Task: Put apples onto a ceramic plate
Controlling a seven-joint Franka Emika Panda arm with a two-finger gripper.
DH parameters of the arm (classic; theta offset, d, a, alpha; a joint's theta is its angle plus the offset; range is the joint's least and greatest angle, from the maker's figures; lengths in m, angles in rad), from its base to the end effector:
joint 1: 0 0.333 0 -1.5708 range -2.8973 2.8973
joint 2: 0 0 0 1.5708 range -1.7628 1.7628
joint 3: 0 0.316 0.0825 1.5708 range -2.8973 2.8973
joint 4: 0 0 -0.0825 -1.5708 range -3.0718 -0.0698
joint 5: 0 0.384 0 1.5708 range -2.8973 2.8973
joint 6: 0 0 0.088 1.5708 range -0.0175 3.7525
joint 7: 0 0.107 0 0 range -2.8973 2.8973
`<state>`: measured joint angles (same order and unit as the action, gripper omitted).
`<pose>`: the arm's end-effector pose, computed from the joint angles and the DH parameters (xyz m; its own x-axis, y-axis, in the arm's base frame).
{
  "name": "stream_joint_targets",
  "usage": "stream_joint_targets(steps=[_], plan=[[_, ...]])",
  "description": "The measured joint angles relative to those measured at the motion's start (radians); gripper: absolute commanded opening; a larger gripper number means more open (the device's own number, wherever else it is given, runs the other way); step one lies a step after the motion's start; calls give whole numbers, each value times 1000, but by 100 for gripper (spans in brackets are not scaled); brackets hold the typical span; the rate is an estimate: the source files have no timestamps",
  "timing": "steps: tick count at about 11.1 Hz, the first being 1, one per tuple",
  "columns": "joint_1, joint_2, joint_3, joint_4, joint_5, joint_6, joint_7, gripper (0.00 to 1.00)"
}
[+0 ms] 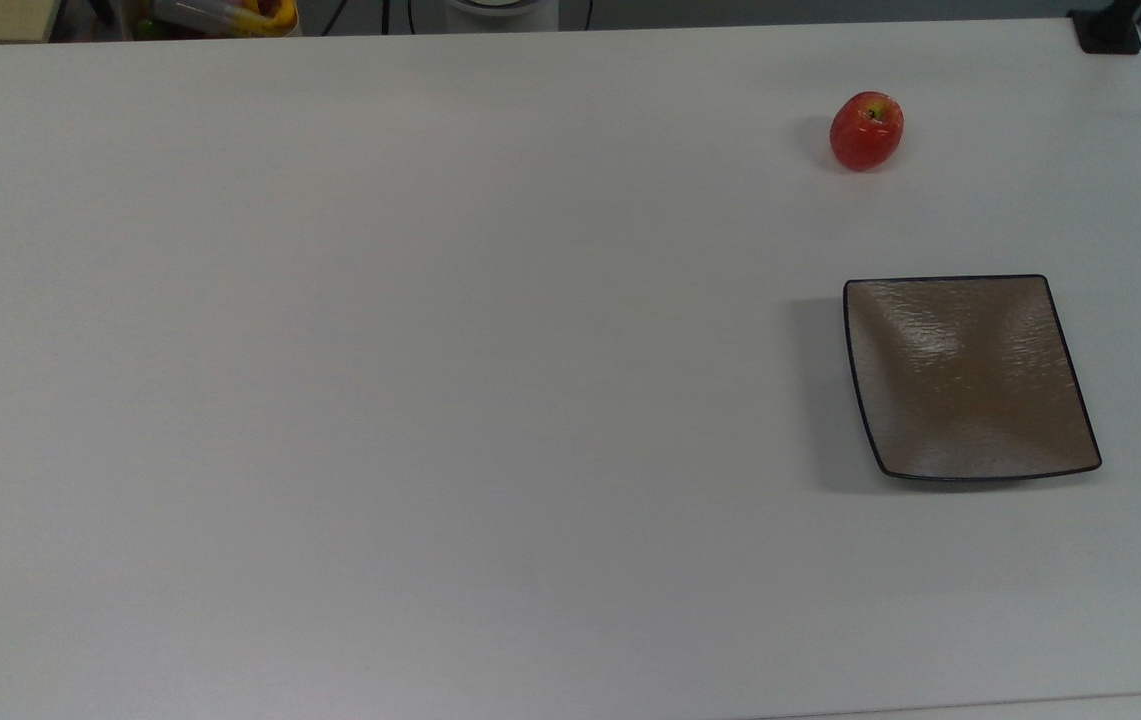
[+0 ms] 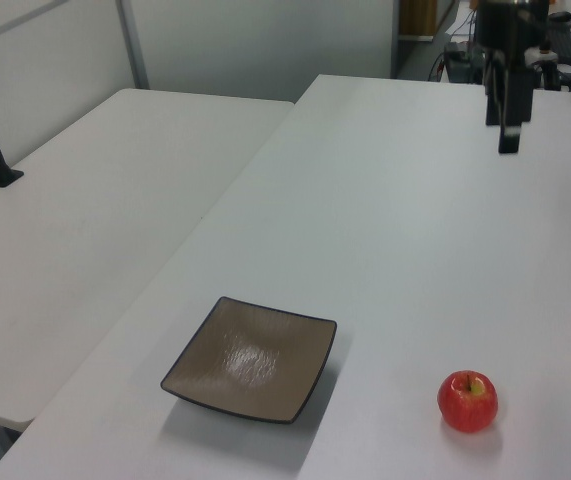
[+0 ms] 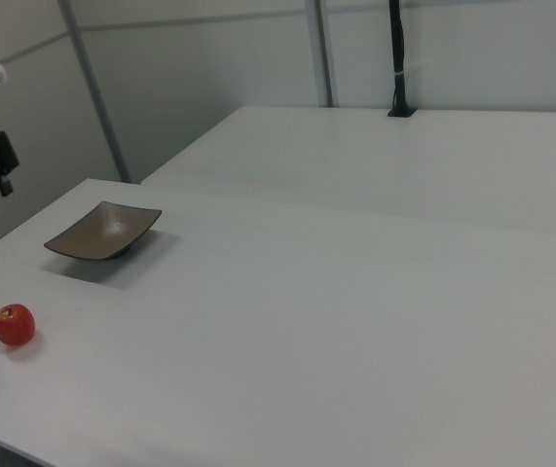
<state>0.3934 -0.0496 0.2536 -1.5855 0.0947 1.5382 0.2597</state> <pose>0.4195 0.3345 0.6412 0.9244 0.3810 -0.0203 0.3784 -0.9222 -0.0796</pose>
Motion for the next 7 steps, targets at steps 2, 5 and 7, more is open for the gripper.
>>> stream_joint_targets(steps=[2, 5, 7], plan=[[12, 46, 80, -35, -1, 77, 34, 100], [74, 71, 114, -157, -7, 229, 63, 100], [84, 84, 136, -225, -48, 302, 63, 100]])
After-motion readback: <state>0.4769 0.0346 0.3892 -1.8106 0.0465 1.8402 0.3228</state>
